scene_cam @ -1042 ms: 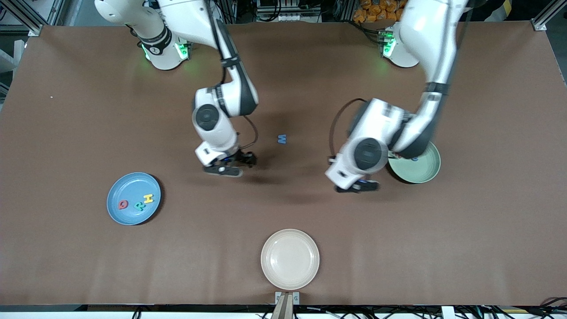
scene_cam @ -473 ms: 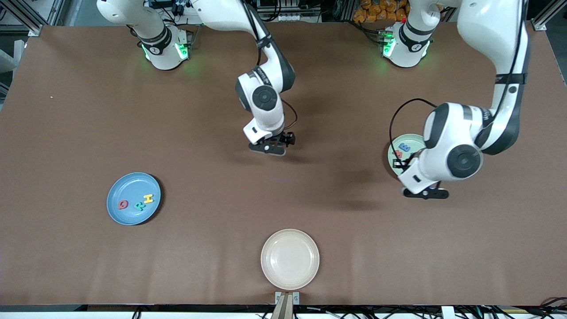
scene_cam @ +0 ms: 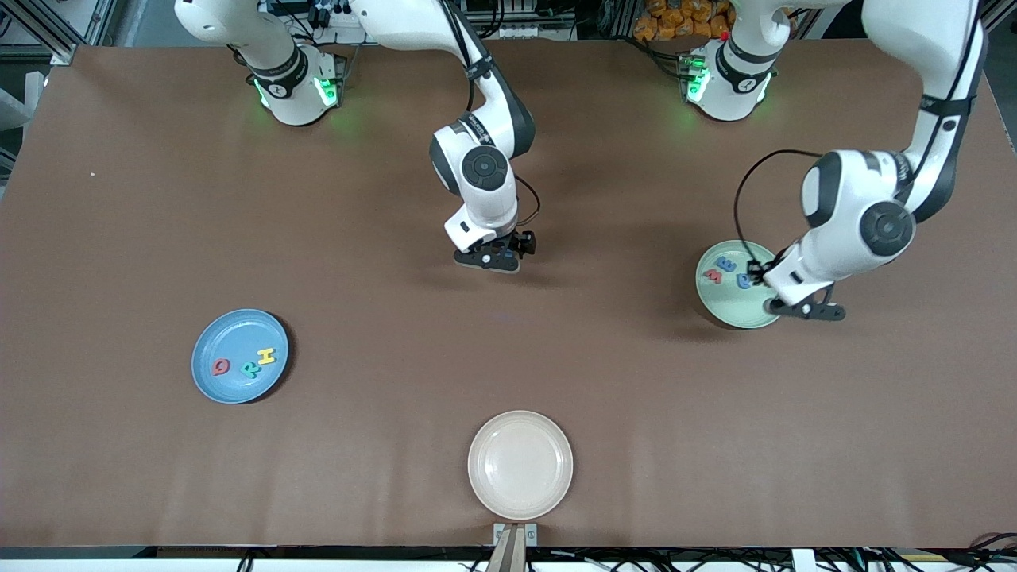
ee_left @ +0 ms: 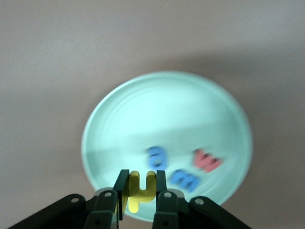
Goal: Sort uppercase to blue plate, lowercase to green plate
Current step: 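Place the yellow u on the green plate while the right gripper grasps the blue M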
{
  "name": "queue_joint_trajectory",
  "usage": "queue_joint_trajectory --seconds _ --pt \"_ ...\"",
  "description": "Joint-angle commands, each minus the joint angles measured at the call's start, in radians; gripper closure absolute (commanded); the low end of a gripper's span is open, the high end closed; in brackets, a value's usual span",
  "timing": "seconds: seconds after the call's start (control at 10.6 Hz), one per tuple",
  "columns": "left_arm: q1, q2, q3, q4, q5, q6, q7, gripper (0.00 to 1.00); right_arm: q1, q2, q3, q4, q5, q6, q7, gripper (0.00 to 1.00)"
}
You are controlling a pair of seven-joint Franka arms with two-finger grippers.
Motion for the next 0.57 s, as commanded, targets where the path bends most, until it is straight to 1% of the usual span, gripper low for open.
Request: queue_joint_trajectory --seconds 0.0,0.09,0.19,0.28,0.47 --pt "0.058 -0.032 -0.019 -0.120 0.053 0.150 0.034 0.91 -0.087 -0.012 0.113 0.017 -0.020 -0.001 0.019 0.00" --pt "0.057 0.003 -0.019 -0.137 0.053 0.200 0.034 0.91 -0.225 -0.036 0.283 0.017 -0.121 0.026 0.061 0.00" --pt "0.057 0.023 -0.019 -0.143 0.053 0.241 0.021 0.90 -0.246 -0.026 0.310 0.018 -0.246 0.074 0.186 0.00" --pt "0.055 0.023 -0.021 -0.142 0.053 0.248 0.013 0.90 -0.254 -0.010 0.330 0.021 -0.310 0.104 0.245 0.00" --pt "0.044 0.031 -0.021 -0.139 0.053 0.249 -0.024 0.90 -0.257 -0.016 0.349 0.017 -0.315 0.111 0.257 0.00"
